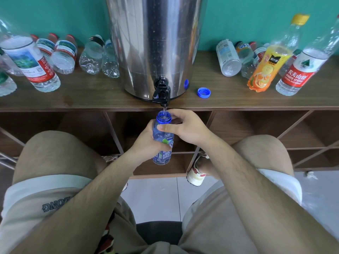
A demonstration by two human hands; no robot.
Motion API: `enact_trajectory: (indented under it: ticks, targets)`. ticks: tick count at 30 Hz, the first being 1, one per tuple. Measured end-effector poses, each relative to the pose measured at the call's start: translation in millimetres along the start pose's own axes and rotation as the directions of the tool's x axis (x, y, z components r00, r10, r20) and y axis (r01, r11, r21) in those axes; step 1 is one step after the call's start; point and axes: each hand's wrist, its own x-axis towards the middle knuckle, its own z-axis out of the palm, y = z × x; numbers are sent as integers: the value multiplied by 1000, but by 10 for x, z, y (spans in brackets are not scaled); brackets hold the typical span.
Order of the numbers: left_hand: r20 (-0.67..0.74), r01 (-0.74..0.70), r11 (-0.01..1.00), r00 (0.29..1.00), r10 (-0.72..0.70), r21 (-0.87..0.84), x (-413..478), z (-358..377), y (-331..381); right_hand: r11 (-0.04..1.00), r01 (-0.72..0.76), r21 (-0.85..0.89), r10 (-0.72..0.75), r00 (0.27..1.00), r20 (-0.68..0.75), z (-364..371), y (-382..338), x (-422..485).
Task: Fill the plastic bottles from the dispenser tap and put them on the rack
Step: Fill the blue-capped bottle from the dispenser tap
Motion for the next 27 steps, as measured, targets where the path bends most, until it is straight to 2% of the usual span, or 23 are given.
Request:
enact_trajectory:
  ticks: [27]
  targets:
    - [22,2,999,1000,0,-54,-8,1,-29,999,17,31,-17,1000,16,-34,31,-5]
